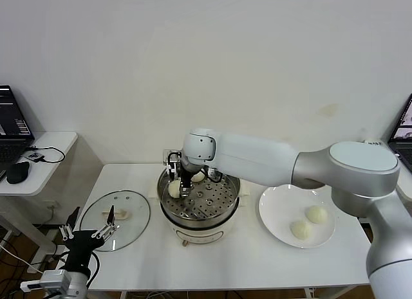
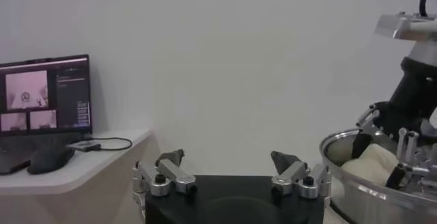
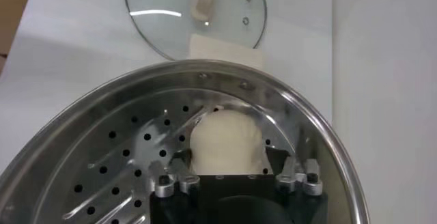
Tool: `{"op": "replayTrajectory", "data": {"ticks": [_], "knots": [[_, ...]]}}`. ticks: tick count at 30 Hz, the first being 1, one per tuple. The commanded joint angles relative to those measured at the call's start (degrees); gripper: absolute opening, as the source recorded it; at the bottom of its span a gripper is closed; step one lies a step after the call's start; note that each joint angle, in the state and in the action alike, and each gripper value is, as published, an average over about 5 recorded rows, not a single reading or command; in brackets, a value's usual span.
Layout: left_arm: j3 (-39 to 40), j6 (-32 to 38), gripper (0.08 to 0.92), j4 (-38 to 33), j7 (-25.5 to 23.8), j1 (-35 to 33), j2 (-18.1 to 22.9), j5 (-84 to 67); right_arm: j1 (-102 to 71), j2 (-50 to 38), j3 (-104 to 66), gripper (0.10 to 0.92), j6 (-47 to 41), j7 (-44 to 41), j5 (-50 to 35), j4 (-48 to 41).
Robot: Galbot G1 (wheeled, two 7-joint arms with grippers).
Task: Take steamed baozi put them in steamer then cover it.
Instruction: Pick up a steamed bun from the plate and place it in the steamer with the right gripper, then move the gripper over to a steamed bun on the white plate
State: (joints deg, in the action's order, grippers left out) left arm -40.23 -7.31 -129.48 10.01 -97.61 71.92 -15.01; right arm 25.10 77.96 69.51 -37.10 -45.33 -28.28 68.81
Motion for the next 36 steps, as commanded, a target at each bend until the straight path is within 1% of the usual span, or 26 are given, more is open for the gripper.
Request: {"op": "replayTrajectory", "data": {"ticks": [1,11,17,20,25,29,33,36], "knots": [[0.11,-0.02,0.823,-0.24,-0.03,0.12,0.10,0.02,8.73,-8.53,0.58,0.820,0.68,-8.56,2.96,6.85],[0.33,0.04,0.823,-0.36,0.00,-0.14,-0.29,0.51,19.50,-32.45,5.20,0.823,10.33,-17.66,7.17,21.86],[1.39,0.43,0.823,0.28,0.12,-0.69,0.08,1.70,17.37,-47.63,6.52,0.823,14.52,-20.95,14.75,27.98],[1.55,0.69,0.823,0.45,0.14,-1.15,0.06,2.17,13.14,-53.14,4.74,0.823,16.72,-22.09,19.23,29.69],[1.42,0.66,0.823,0.04,0.14,-1.51,0.11,2.66,-0.30,-59.59,-4.07,0.823,20.20,-22.88,26.64,30.28],[1.41,0.89,0.823,0.48,0.20,-2.03,0.11,3.20,-16.53,-62.73,-16.93,0.823,21.21,-22.58,31.33,29.76],[1.77,1.04,0.823,0.82,0.26,-2.19,0.32,3.79,-30.10,-63.05,-26.34,0.823,22.34,-21.70,34.77,28.55],[1.91,0.99,0.823,1.09,0.27,-1.98,0.44,4.08,-34.83,-61.58,-30.17,0.823,23.39,-20.66,36.64,26.54]]}}
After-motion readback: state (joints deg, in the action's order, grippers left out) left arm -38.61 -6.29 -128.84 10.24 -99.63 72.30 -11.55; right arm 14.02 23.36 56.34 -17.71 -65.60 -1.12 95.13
